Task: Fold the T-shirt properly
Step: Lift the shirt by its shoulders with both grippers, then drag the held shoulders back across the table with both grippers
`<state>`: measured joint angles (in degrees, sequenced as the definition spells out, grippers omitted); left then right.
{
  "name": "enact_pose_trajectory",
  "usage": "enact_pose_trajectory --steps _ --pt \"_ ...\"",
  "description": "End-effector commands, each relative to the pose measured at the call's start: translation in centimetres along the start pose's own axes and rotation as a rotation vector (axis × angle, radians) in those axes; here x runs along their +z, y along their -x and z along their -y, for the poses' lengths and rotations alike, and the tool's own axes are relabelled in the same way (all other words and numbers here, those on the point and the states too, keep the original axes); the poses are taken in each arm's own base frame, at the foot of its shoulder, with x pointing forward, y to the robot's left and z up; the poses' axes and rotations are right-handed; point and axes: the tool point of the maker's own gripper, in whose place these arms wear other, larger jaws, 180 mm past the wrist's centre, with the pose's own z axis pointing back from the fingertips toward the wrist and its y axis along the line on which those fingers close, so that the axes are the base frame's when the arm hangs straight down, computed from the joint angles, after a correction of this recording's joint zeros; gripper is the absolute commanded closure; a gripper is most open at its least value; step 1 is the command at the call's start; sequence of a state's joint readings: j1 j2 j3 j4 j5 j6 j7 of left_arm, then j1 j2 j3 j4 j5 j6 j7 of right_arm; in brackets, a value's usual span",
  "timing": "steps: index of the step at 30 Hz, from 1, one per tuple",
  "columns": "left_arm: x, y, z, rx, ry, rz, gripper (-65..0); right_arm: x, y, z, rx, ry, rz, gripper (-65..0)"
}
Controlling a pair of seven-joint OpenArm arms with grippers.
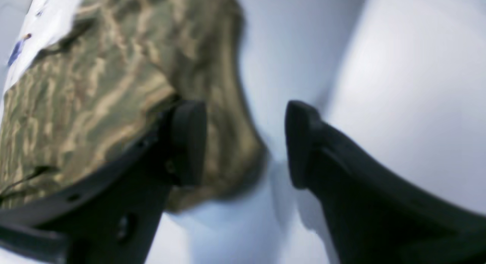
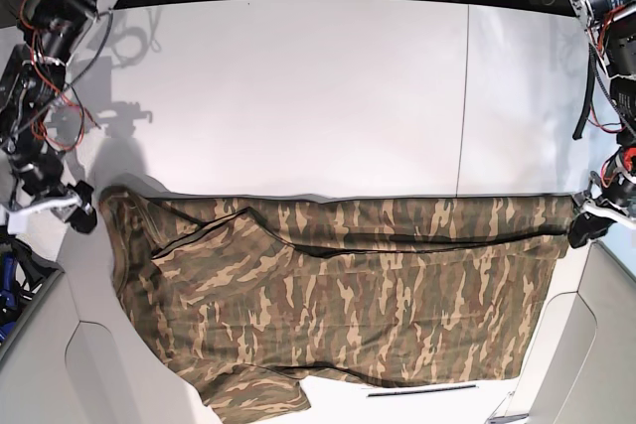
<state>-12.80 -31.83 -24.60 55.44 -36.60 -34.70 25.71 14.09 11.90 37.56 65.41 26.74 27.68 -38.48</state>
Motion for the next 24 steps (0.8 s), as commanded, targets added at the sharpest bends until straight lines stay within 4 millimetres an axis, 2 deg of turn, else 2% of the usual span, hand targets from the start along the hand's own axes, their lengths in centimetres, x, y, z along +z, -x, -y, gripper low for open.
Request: enact_pose_trajectory --steps 1,4,10,17,24 --pt "0.2 -2.2 -0.2 -0.002 -0.007 0.062 -37.5 0.3 -2.0 -0.6 0.008 -0.027 0.061 -33.2" --pt "0.1 -1.2 -0.6 0.024 -0.038 0.050 -41.5 0.6 -0.7 -0.3 -0.021 -0.035 0.047 -33.2" --pt "-0.4 1.6 -0.2 0.019 -0.056 -0.004 -41.7 0.6 1.5 -0.3 -0.035 -0.038 0.009 -33.2" --pt "-1.0 4.5 -1.7 0.076 -0.146 0.002 -41.7 -0.6 3.1 -2.8 -0.019 -0.081 -0.014 -33.2" --pt "-1.0 4.5 -2.0 0.085 -0.154 0.022 -41.6 -2.2 4.7 -5.9 -0.004 -0.111 -0.010 -33.2"
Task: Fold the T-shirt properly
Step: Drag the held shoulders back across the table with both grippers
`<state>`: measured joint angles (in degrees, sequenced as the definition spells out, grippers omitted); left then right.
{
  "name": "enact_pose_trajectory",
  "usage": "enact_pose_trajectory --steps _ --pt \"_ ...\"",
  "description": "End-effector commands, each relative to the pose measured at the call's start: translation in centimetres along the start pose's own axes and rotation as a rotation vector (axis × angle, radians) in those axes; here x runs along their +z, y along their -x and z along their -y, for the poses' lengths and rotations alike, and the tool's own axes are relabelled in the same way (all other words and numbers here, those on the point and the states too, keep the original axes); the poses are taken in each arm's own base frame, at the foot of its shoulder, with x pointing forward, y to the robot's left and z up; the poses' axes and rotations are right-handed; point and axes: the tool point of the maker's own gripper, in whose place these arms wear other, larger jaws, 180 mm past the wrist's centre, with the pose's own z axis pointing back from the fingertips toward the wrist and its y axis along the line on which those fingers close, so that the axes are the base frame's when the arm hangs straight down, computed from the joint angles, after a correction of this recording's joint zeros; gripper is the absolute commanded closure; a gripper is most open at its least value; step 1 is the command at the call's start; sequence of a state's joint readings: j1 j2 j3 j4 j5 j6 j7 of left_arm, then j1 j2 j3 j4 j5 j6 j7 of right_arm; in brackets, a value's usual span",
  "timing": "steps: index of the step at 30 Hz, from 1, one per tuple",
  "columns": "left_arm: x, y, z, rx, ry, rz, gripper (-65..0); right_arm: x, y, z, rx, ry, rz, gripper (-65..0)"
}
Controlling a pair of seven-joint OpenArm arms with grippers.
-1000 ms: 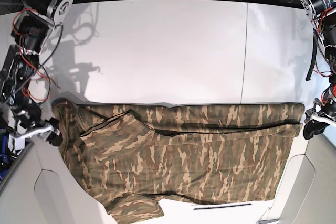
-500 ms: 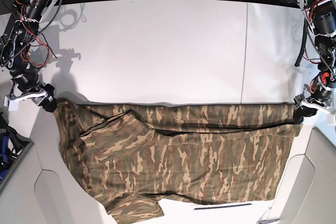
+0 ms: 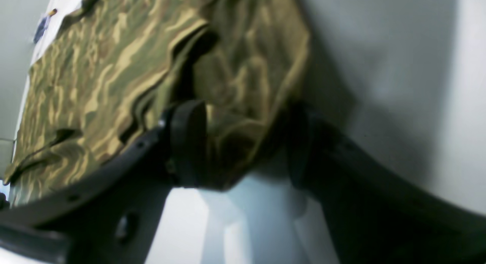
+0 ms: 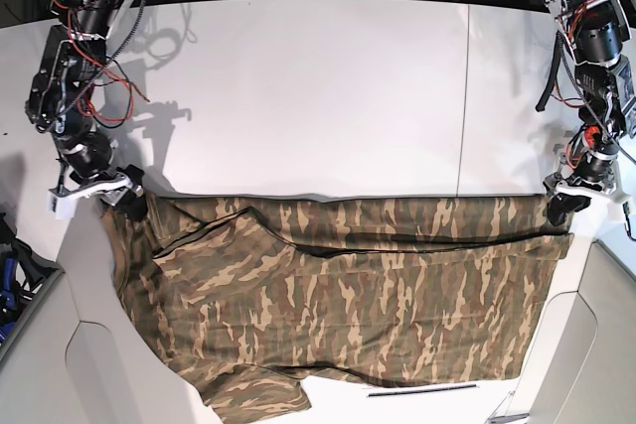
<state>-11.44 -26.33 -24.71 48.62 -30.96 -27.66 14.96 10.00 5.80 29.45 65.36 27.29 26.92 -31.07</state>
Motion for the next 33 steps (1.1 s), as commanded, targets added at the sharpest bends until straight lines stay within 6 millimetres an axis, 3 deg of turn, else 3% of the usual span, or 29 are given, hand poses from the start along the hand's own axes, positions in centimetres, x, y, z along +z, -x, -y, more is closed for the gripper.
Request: enact_pose_trajectory --steps 1,5,9,14,18,22,26,33 --pt "0.0 -1.4 -0.4 -0.012 -0.011 0.020 -41.6 -0.4 -0.9 -0.8 0.016 -0.012 0.023 -33.2" --pt "-0.2 -1.2 0.0 -0.005 -0.004 0.019 -41.6 -1.5 -0.3 -1.7 -0.002 -0.028 0.035 -33.2" --pt "-0.4 -1.0 0.6 0.007 0.006 0.024 -39.0 -2.2 -0.4 -0.8 -0.052 0.018 0.040 -32.3" --pt "-0.5 -0.5 1.1 0.016 0.014 0.021 -13.3 -2.4 -1.0 -1.0 -0.043 0.016 0.053 -7.7" --pt "-0.8 -1.5 1.5 0.014 0.021 0.042 0.0 -2.5 -1.5 -2.2 -0.010 -0.040 0.061 0.0" --pt "-1.0 -2.7 2.3 0.005 0.056 0.066 0.0 -2.4 -1.4 -3.3 0.026 -0.101 0.059 0.0" --pt "-0.8 -3.7 4.4 -0.027 0.173 0.084 0.0 -2.3 -1.4 -3.8 0.040 -0.126 0.057 0.0" --pt "-0.1 -5.0 4.6 -0.019 0.239 0.094 0.0 -1.9 -1.2 -4.1 0.077 -0.126 0.002 0.0"
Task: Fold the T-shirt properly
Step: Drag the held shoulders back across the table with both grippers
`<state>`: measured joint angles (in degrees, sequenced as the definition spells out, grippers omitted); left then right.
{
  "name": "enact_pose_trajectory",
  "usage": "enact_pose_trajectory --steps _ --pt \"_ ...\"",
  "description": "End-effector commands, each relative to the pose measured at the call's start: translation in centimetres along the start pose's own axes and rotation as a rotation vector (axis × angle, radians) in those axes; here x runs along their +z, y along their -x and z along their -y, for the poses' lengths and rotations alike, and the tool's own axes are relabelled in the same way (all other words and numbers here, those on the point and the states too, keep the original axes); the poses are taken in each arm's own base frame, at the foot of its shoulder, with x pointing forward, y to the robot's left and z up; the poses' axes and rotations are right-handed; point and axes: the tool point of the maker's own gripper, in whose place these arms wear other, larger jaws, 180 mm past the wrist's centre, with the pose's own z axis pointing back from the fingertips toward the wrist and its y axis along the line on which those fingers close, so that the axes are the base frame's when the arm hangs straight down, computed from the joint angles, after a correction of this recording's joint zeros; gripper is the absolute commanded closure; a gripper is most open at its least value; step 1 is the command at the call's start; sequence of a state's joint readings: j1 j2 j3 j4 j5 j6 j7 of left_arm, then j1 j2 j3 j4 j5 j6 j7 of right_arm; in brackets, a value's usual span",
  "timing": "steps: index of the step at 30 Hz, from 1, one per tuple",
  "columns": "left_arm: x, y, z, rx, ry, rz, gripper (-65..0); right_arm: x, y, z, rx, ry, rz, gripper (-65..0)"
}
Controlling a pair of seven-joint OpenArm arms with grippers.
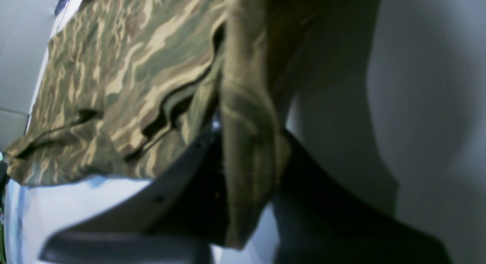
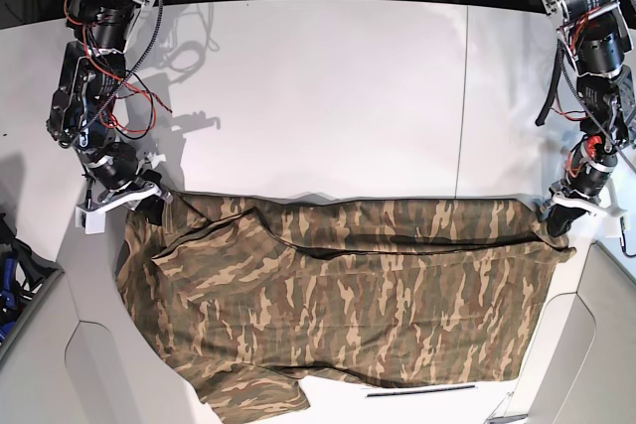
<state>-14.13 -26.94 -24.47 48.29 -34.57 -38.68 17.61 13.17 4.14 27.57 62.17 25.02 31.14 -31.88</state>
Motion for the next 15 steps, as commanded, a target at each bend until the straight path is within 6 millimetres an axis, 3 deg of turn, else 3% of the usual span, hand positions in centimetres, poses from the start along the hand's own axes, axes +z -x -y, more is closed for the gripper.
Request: enact_pose_trajectory --steps 1,8,15 --pt "0.2 -3.2 0.1 -0.019 0.024 0.073 0.0 0.3 -2.2 -0.7 0.036 -0.028 0.049 0.0" --pt "1.1 -4.1 -1.1 0.001 0.017 0.035 0.0 2.8 -1.9 -0.9 0.052 -0.050 0.050 0.0" --pt "2.9 -2.5 -2.6 0.057 0.012 -0.033 0.0 5.9 -0.5 -0.2 0.094 -0.033 0.039 0.0"
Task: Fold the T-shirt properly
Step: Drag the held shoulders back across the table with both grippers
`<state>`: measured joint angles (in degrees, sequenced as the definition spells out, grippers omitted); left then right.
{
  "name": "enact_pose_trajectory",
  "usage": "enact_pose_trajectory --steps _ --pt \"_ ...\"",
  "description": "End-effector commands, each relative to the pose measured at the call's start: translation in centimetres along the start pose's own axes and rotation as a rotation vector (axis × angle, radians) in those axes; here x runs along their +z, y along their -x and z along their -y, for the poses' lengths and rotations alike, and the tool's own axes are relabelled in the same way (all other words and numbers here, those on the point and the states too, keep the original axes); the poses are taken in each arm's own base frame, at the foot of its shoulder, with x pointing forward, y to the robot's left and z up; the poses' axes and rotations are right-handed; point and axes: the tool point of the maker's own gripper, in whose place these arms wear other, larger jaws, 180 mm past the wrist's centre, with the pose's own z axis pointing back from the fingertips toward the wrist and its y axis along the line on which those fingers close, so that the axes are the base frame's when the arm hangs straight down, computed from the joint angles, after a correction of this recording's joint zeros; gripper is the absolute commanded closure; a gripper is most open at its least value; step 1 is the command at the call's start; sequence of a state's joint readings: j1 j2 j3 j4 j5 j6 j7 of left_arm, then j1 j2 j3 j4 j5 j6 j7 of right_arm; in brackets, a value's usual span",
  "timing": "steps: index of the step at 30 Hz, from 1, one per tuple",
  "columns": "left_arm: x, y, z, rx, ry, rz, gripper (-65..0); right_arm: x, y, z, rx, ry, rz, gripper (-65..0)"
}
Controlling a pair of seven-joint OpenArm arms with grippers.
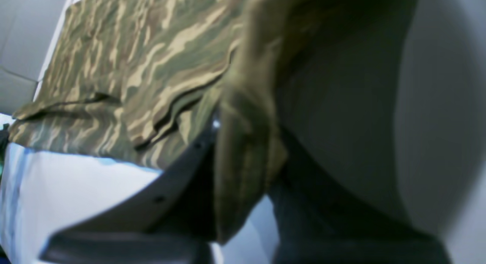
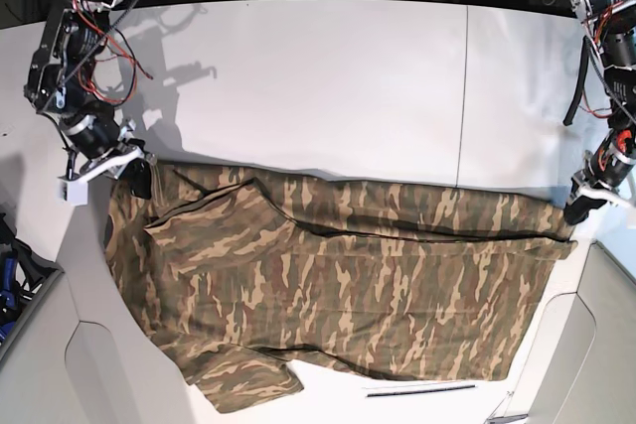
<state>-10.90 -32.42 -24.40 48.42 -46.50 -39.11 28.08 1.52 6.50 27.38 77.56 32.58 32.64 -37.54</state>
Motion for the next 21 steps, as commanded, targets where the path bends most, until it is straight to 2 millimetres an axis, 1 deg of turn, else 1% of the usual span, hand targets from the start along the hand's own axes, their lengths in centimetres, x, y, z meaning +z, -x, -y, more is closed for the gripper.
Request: enact_pose_trajectory --steps 1,6,13,17,21 --pt "0.6 -2.1 0.0 -0.016 0.017 0.046 0.0 0.6 -1.5 -0.2 0.026 -0.013 0.044 0.0" --pt "2.4 0.5 -0.4 -0.008 0.023 -0.004 0.0 2.5 -0.3 0.2 0.034 -0.011 0.012 0.0" --pt "5.8 3.4 0.7 -0.101 0.051 -0.066 0.0 4.2 2.0 0.8 0.001 -0.025 -0.074 0.0" --pt "7.9 4.2 1.1 -0.149 0.057 -0.084 0.0 5.4 3.3 1.4 -0.019 -0.021 -0.099 0.0" --pt "9.9 4.2 0.5 -0.175 0.034 -0.083 0.0 6.5 4.6 2.2 -0.037 -0.005 -0.120 0.0"
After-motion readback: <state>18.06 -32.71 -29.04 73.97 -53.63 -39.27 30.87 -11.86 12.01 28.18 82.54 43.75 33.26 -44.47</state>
